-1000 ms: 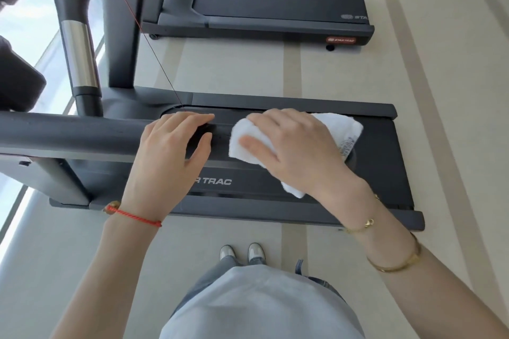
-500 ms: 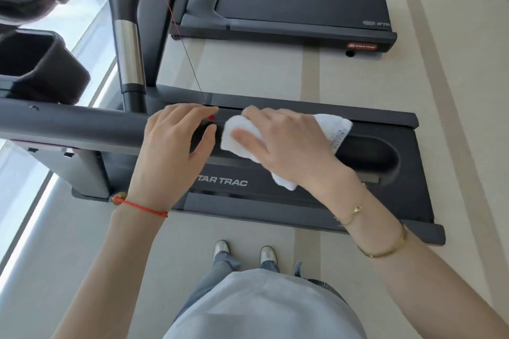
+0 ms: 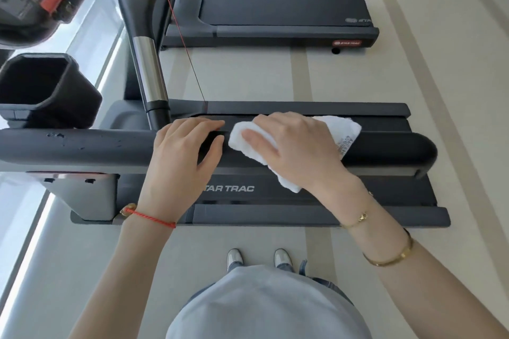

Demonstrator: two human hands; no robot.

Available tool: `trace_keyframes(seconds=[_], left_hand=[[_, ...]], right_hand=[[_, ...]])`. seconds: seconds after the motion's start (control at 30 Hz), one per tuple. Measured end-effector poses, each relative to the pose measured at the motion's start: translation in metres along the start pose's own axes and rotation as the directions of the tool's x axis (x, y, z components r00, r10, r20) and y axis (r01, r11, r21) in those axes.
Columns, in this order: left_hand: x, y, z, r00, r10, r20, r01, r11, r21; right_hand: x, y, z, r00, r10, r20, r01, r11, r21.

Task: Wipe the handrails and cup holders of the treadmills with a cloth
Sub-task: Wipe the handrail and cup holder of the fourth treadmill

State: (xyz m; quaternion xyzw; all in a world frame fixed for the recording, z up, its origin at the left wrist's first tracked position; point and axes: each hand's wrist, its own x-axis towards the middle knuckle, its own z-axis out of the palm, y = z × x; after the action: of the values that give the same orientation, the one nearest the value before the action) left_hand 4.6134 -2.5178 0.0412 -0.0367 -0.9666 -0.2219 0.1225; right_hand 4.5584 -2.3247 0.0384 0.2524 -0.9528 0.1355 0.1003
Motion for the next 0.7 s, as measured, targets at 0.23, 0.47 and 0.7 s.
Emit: trace_keyframes(seconds=[0.23,0.47,0.7], left_hand=[[0.000,-0.007,0.000,0.999,0.031,0.010,-0.031,0.999,-0.018],[0.001,-0.006,-0.001,0.999,0.041,0.023,-0.041,0.999,-0.014],[0.004,0.021,0.009,0.998,0.062,0.006,-0.061,0.998,-0.027]], right_hand=[[-0.015,0.043,-0.021,0.964,0.261,0.058,-0.261,0.965,-0.003],[0.002,-0.011,0.003,0.999,0.032,-0.030,-0.032,0.999,-0.007],[-0.035,0.075,-0.029,0.959,0.270,-0.086,-0.278,0.957,-0.087]])
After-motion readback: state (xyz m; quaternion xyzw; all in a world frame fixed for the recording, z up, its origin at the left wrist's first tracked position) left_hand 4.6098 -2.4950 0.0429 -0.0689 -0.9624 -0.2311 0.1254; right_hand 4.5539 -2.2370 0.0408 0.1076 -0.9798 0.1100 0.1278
